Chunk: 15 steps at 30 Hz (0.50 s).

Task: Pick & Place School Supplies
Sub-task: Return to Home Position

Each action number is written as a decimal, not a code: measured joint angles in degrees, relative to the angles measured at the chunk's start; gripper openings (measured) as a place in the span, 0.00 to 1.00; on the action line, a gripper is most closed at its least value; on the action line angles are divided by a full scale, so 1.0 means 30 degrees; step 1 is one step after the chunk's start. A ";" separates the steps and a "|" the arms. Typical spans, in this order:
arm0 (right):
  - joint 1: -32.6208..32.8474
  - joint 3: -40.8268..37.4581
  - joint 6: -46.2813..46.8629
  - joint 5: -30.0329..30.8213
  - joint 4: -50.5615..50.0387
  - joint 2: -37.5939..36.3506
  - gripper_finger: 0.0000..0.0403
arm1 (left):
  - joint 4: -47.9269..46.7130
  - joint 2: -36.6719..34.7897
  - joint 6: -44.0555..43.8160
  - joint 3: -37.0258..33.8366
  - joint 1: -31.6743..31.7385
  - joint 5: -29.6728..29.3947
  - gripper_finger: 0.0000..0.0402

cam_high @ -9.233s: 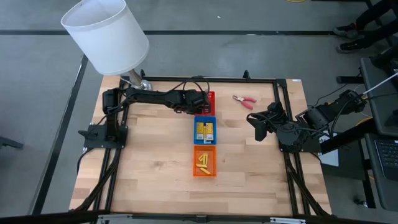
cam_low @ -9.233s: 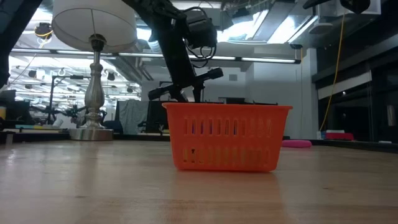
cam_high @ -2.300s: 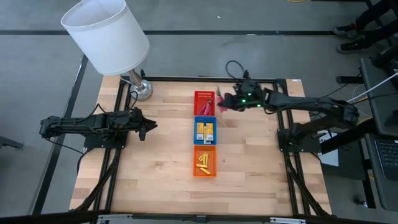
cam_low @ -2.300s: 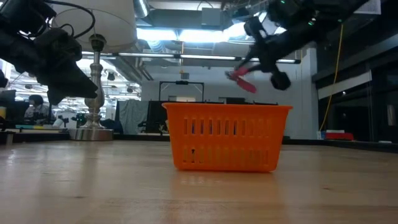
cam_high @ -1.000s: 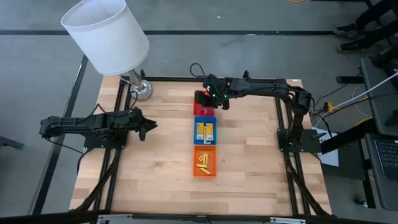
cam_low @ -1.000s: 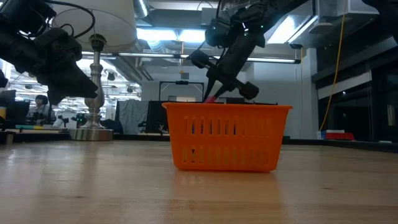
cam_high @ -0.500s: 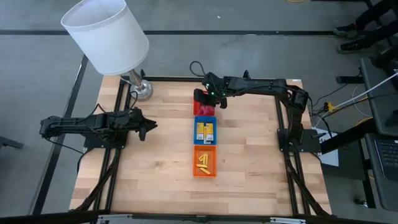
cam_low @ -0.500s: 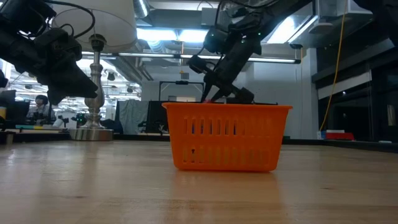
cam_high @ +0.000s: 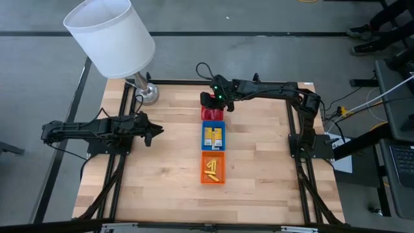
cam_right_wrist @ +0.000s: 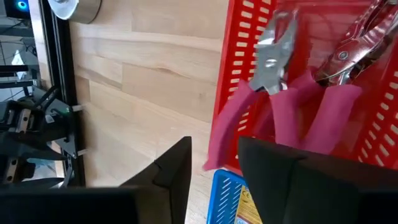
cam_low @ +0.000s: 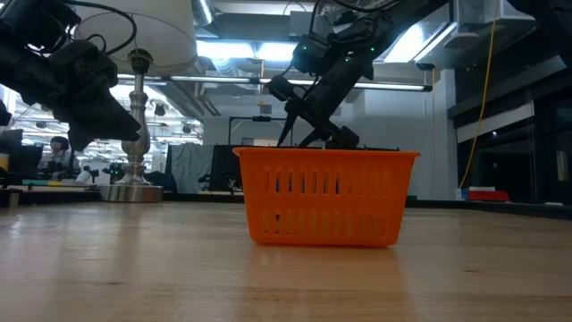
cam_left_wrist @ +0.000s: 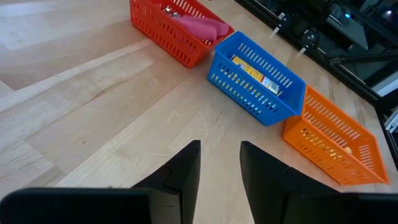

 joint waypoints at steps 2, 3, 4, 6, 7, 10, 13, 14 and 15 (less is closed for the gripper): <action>0.0000 0.0000 -0.0004 -0.0005 -0.0011 0.0000 0.32 | 0.0000 0.0000 0.0000 0.0000 0.0000 0.0005 0.28; 0.0000 0.0000 -0.0007 0.0002 -0.0022 0.0000 0.31 | 0.0000 0.0000 0.0000 0.0000 0.0007 0.0000 0.28; 0.0000 0.0000 -0.0015 0.0005 -0.0002 0.0000 0.30 | 0.0000 0.0000 0.0000 0.0005 0.0007 0.0000 0.28; 0.0003 0.0000 -0.0335 0.0070 0.0029 -0.0052 0.28 | 0.0000 0.0000 0.0000 0.0007 0.0000 0.0007 0.28; 0.0078 -0.0015 -0.0660 0.0181 0.0064 -0.0121 0.27 | 0.0000 0.0000 0.0000 0.0000 0.0004 0.0000 0.27; 0.0432 -0.0015 -0.2329 0.0973 0.0155 -0.0828 0.24 | 0.0000 0.0000 0.0000 0.0000 0.0001 0.0000 0.27; 0.1205 -0.0015 -0.5518 0.1833 -0.0113 -0.1996 0.24 | 0.0000 0.0000 0.0000 0.0000 0.0003 0.0000 0.27; 0.1635 -0.0015 -0.7030 0.2314 -0.0455 -0.2463 0.24 | 0.0000 -0.0006 0.0000 0.0000 0.0001 0.0001 0.27; 0.2150 -0.0015 -0.8453 0.3090 -0.0958 -0.2995 0.24 | 0.0000 0.0000 0.0000 0.0000 0.0001 0.0007 0.28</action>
